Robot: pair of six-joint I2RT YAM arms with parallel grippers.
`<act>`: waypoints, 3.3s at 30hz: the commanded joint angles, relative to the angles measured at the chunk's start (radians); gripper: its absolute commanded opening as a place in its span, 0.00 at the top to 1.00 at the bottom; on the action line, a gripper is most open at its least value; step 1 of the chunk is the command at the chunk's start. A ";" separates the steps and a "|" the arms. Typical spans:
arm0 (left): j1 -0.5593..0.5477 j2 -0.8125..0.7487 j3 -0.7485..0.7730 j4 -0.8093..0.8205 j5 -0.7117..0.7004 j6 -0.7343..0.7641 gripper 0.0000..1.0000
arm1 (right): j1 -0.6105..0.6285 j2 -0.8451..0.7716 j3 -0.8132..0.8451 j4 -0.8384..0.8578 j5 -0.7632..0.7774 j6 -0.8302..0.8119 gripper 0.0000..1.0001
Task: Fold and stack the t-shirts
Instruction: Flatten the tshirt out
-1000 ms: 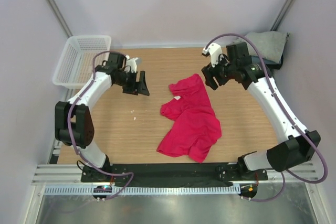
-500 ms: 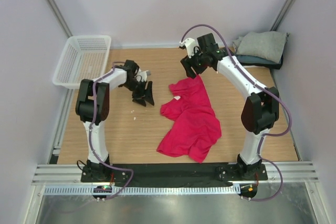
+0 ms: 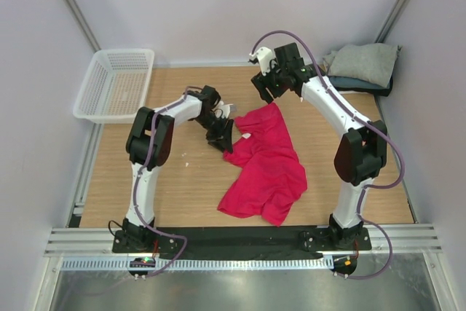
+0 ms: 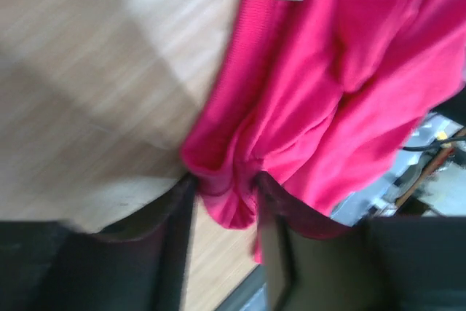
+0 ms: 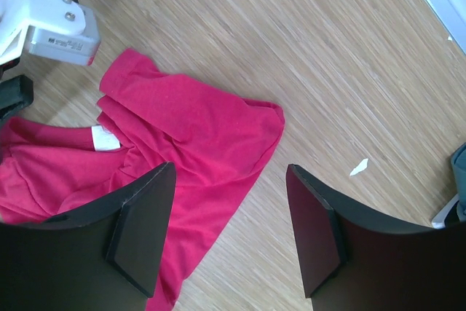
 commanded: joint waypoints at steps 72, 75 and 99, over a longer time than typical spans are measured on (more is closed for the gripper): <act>-0.073 -0.352 0.159 -0.063 -0.254 0.212 0.22 | -0.192 -0.214 -0.365 -0.653 -0.163 -0.487 0.34; -0.068 -0.332 0.187 -0.067 -0.240 0.206 0.22 | -0.188 -0.184 -0.345 -0.654 -0.185 -0.460 0.34; 0.024 -0.331 0.201 -0.043 -0.228 0.166 0.24 | -0.123 -0.188 0.185 -0.508 -0.083 -0.333 0.99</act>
